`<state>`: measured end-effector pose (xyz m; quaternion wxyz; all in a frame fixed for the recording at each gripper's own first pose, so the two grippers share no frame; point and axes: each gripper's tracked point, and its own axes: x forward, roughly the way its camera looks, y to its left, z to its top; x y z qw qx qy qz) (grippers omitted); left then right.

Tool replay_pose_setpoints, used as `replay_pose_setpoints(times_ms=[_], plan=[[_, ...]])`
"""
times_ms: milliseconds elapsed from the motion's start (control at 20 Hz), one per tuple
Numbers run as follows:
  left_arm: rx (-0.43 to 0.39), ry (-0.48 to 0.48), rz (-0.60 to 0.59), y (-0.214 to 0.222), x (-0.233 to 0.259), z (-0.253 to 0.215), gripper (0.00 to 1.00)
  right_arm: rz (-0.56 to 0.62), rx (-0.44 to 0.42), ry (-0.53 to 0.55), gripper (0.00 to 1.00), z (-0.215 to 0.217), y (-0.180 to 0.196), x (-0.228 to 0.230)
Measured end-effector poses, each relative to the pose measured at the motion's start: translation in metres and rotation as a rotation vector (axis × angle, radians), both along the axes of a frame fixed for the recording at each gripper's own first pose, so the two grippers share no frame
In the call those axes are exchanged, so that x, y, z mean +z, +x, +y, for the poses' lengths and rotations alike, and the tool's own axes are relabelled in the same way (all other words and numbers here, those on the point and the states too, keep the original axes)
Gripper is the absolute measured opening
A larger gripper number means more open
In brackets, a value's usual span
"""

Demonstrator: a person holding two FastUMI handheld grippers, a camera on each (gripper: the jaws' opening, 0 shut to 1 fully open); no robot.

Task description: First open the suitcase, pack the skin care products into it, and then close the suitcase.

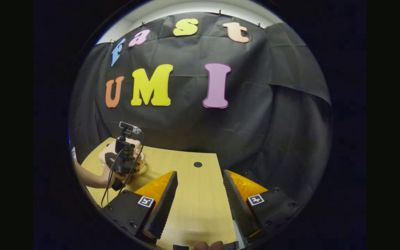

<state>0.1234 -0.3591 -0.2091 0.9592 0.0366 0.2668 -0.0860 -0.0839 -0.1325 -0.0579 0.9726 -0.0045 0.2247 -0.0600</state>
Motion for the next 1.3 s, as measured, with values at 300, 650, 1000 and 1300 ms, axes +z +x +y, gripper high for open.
replay_pose_setpoints(times_ms=[300,650,1000,1300], plan=[[-0.034,-0.05,-0.263,-0.032,0.139,0.011,0.97,-0.114,0.065,0.047,0.79,0.039,0.05,0.028],[0.069,-0.154,-0.491,-0.097,0.275,0.055,0.97,-0.298,0.092,0.026,0.79,0.099,0.097,0.08],[0.107,-0.182,-0.488,-0.129,0.28,0.074,0.97,-0.312,0.088,0.035,0.79,0.136,0.086,0.078],[0.107,-0.199,-0.474,-0.128,0.277,0.075,0.97,-0.323,0.059,0.034,0.79,0.133,0.081,0.081]])
